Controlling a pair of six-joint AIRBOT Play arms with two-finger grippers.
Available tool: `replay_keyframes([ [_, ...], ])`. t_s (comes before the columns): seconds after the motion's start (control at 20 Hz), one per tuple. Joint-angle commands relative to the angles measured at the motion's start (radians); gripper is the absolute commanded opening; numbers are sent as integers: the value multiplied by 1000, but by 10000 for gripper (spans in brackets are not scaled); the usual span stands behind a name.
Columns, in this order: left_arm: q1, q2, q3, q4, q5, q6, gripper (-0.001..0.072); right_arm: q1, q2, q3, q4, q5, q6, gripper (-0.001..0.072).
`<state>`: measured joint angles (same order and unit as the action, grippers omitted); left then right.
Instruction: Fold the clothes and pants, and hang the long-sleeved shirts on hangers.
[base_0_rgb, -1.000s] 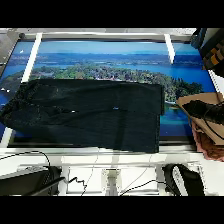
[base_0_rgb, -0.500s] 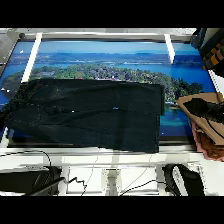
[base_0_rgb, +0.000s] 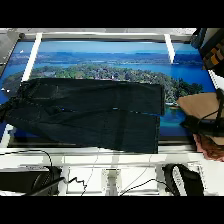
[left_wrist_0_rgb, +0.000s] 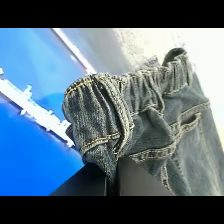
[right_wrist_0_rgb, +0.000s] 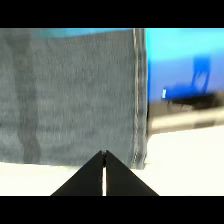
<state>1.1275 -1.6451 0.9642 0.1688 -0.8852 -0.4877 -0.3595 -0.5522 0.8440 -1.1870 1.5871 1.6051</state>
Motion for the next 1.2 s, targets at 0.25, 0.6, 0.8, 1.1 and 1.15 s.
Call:
replay_keyframes([
  [0.25, -2, -1, 0, -12, -53, 9, 39, 0, 150, -364, 196, 29, 377, 331],
  [0.6, -2, -1, 0, -13, -53, 6, 40, 0, 129, -504, 16, -45, 394, 398],
  [0.8, -2, -1, 0, -13, -53, 5, 40, 0, 14, -547, 5, -105, 392, 399],
  [1.1, -2, -1, 0, -13, -53, 5, 40, 0, -181, -573, 33, -205, 290, 601],
  [1.15, -2, -1, 0, -13, -53, 5, 40, 0, -202, -573, 39, -229, 285, 595],
])
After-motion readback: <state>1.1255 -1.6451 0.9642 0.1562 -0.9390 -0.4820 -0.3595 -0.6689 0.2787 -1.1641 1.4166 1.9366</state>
